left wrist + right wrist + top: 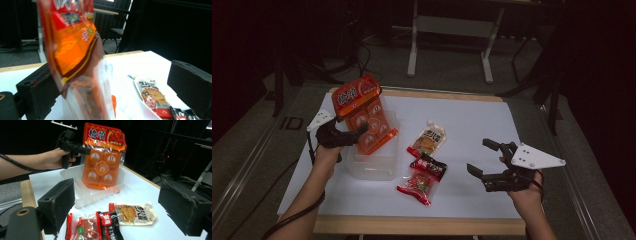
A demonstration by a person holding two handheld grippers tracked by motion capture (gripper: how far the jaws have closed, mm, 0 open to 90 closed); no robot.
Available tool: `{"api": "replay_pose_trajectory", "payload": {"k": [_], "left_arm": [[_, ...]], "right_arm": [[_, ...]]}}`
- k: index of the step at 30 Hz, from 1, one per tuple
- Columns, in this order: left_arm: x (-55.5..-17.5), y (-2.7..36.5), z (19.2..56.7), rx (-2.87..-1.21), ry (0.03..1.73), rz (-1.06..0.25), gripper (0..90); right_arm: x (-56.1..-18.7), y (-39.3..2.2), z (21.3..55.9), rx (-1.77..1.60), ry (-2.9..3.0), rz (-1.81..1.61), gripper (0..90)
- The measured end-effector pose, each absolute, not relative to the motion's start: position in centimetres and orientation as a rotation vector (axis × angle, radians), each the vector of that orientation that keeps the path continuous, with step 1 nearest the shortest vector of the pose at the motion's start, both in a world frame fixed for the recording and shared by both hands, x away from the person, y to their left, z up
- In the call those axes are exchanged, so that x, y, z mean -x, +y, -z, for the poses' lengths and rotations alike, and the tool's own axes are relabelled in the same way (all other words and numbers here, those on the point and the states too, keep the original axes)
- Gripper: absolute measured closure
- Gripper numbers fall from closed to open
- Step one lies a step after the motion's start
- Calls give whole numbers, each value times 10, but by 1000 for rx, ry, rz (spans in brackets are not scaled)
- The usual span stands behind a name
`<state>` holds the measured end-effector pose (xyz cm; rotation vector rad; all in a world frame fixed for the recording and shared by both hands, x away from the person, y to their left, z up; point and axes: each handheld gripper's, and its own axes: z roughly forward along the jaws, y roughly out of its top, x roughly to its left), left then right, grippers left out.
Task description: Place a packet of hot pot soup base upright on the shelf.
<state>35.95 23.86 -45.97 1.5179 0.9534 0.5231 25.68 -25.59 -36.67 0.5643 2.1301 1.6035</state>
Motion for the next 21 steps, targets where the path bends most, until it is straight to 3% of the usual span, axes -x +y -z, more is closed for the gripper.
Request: {"api": "replay_pose_trajectory", "payload": {"k": [21], "left_arm": [[-311, 256, 440, -1542, 893, -543, 14]], "right_arm": [[-260, -253, 373, -560, 2182, -1619, 196]]}}
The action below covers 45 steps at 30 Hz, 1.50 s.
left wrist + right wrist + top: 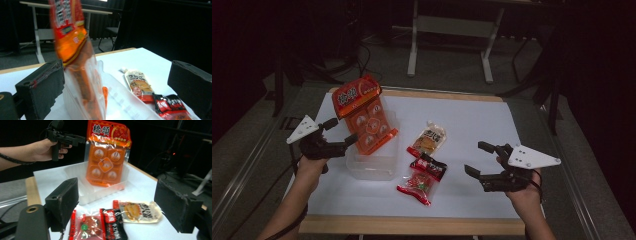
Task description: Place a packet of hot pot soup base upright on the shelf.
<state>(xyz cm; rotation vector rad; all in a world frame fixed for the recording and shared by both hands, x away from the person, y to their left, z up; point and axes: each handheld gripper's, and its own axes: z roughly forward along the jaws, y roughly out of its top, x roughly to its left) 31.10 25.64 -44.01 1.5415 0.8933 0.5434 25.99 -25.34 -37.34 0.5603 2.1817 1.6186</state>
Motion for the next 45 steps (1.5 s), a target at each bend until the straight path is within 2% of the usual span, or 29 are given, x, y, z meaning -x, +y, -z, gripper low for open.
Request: {"api": "replay_pose_trajectory", "payload": {"k": [13, 26, 37, 45], "left_arm": [[-271, 241, 433, -1570, 787, -523, 14], [-240, 203, 432, -1619, 646, -452, 14], [-230, 172, 448, -1669, 552, -407, 15], [-224, 161, 464, -1722, 489, -402, 15]], "right_arm": [[-262, -249, 380, -596, 2193, -1600, 118], [-271, -250, 395, -669, 2251, -1594, 118], [-286, -242, 414, -704, 2290, -1545, 109], [-300, -233, 438, -782, 2367, -1530, 140]]}}
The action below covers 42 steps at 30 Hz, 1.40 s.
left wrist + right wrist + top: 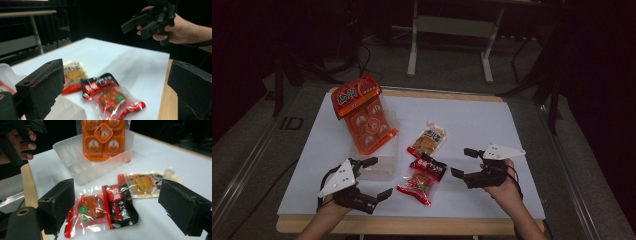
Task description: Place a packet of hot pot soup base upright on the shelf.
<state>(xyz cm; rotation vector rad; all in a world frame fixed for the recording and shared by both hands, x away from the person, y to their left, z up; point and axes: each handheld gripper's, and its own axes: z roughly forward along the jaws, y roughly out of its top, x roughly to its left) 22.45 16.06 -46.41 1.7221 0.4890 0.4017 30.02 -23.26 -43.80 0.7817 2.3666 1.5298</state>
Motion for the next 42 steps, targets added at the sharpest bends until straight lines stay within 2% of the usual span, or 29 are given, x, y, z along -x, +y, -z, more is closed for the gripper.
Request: {"api": "replay_pose_trajectory", "payload": {"k": [9, 35, 42], "left_arm": [[-215, 152, 479, -1735, 501, -358, 15], [-212, 147, 494, -1737, 475, -326, 15], [-213, 148, 495, -1730, 481, -318, 15]], "right_arm": [[-312, -220, 460, -785, 2425, -1486, 252], [-364, -179, 521, -832, 2606, -1309, 285], [-367, -174, 531, -863, 2641, -1241, 253]]}}
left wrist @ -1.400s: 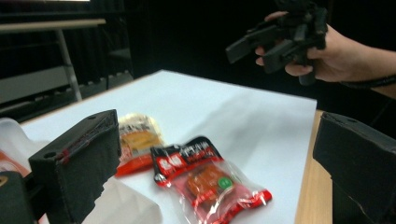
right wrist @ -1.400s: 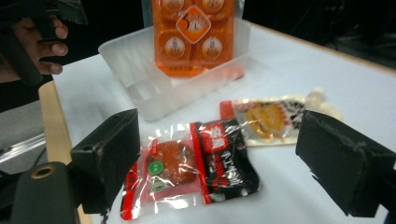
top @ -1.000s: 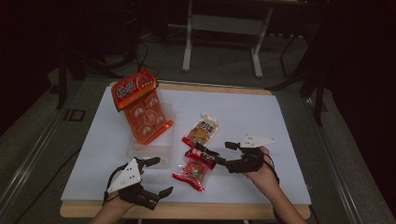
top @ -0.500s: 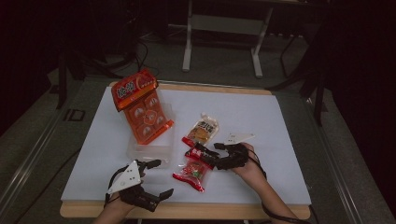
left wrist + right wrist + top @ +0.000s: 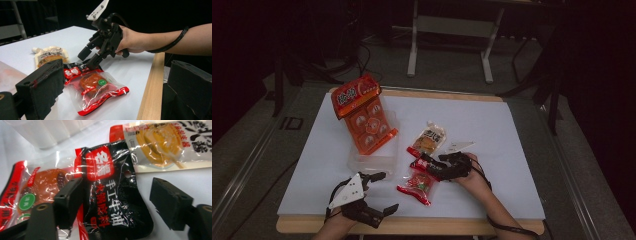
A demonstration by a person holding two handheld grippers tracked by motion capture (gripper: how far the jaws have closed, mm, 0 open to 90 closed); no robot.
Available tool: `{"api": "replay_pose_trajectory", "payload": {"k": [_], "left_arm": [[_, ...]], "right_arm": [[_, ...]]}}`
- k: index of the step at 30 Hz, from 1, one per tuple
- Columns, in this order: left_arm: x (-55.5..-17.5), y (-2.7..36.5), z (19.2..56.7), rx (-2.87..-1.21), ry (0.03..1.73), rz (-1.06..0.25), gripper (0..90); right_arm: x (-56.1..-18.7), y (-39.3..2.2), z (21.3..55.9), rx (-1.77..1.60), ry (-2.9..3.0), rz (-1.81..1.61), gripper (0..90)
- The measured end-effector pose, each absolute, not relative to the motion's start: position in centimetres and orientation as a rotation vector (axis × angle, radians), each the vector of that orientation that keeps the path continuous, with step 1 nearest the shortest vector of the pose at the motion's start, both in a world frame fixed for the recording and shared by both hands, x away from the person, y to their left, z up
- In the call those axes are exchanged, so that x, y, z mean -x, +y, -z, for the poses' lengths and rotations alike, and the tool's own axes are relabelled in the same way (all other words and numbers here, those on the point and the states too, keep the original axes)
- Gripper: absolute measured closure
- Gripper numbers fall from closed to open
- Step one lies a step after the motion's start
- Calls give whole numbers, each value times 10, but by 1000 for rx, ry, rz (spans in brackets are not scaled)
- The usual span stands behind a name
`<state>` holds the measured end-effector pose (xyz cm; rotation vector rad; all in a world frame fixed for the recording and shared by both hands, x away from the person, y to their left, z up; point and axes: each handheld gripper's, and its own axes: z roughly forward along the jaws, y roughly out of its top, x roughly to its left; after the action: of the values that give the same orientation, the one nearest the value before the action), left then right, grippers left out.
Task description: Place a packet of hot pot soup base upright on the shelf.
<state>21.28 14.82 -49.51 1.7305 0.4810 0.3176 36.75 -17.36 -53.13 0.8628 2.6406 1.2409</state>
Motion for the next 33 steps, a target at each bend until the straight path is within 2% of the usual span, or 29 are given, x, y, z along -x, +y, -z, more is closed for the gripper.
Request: {"api": "replay_pose_trajectory", "payload": {"k": [6, 11, 14, 17, 18, 19, 20, 22, 33], "left_arm": [[-215, 147, 497, -1731, 494, -303, 16], [-215, 146, 498, -1742, 488, -308, 16], [-215, 146, 498, -1742, 491, -308, 15], [-215, 146, 498, -1746, 494, -313, 16], [-215, 146, 498, -1745, 494, -315, 16], [-215, 146, 498, -1745, 494, -315, 16], [-215, 146, 497, -1743, 496, -312, 15], [-215, 146, 497, -1743, 495, -318, 16], [-215, 148, 497, -1743, 505, -321, 16]], "right_arm": [[-368, -171, 535, -847, 2654, -1243, 202], [-369, -171, 539, -861, 2662, -1258, 203], [-367, -170, 539, -850, 2663, -1251, 261], [-366, -167, 536, -813, 2678, -1199, 389], [-365, -166, 535, -808, 2686, -1186, 462], [-365, -166, 535, -808, 2686, -1186, 462], [-364, -164, 533, -800, 2697, -1154, 558], [-363, -162, 533, -796, 2706, -1138, 629], [-359, -155, 530, -796, 2714, -1112, 763]]}}
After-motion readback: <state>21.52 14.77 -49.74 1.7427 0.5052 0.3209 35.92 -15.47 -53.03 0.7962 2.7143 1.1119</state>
